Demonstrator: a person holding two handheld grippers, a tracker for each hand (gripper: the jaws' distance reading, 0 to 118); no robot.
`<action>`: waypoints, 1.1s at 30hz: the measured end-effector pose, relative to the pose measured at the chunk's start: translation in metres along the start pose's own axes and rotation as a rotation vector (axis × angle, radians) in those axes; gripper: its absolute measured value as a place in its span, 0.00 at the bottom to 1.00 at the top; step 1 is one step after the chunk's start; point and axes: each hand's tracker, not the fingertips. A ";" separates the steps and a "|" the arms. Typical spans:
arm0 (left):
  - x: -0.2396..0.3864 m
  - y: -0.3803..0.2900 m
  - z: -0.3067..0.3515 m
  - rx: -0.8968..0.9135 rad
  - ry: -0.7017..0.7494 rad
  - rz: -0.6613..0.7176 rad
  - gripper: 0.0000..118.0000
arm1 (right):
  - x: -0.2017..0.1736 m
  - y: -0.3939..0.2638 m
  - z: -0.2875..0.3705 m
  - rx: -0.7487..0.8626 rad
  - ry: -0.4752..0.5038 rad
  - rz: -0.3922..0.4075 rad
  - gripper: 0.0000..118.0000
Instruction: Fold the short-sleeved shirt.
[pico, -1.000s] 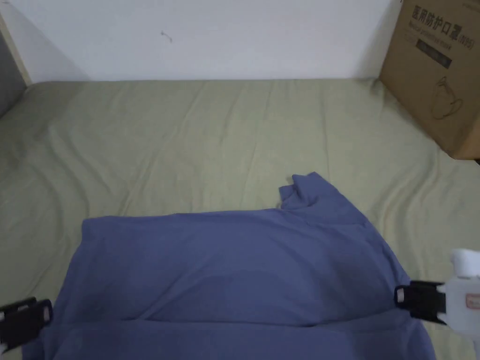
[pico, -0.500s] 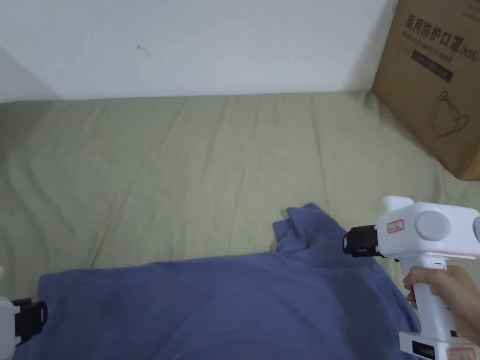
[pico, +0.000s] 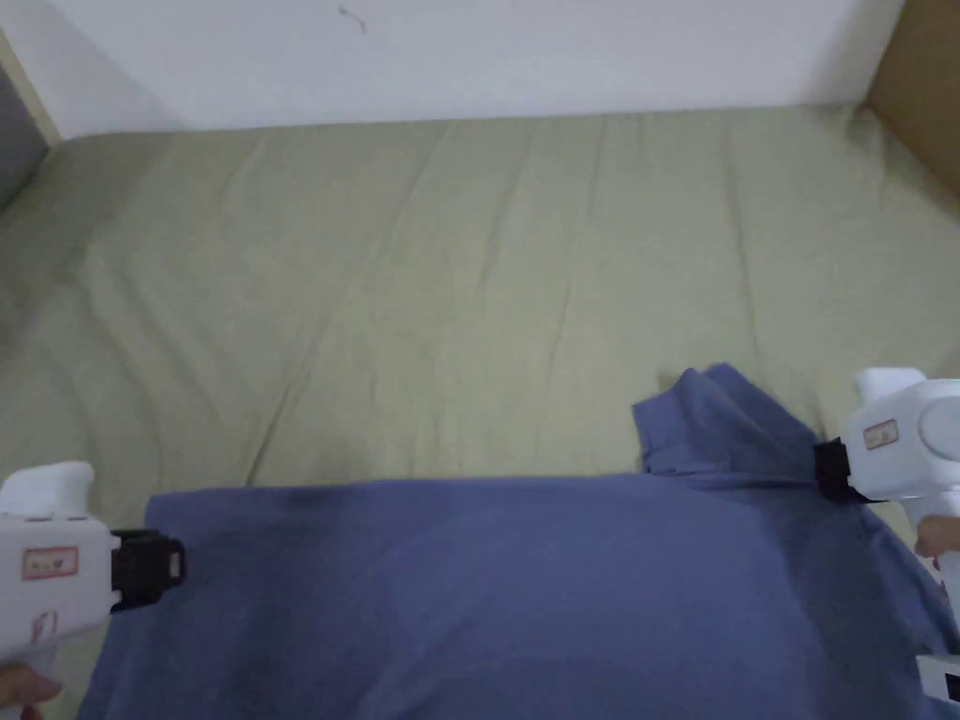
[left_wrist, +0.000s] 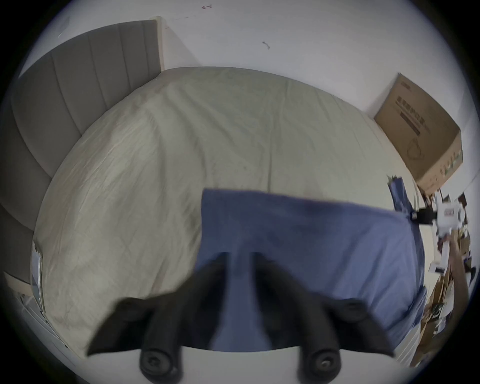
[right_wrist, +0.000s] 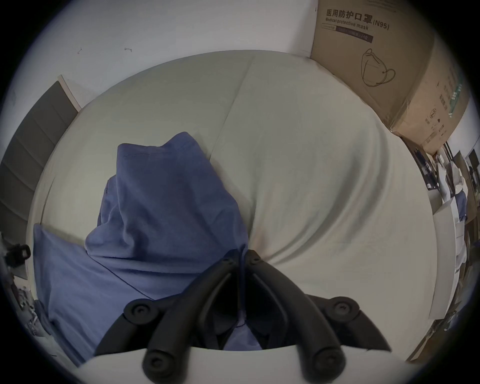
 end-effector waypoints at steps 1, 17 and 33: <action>0.000 0.011 -0.005 -0.012 0.026 0.001 0.80 | -0.001 0.002 0.001 -0.002 -0.008 0.006 0.01; 0.036 0.061 -0.073 -0.110 0.155 -0.142 0.03 | 0.009 0.008 0.020 0.035 0.034 -0.095 0.01; -0.012 -0.016 0.113 0.088 -0.022 -0.088 0.02 | 0.022 -0.078 0.212 0.233 0.151 -0.057 0.01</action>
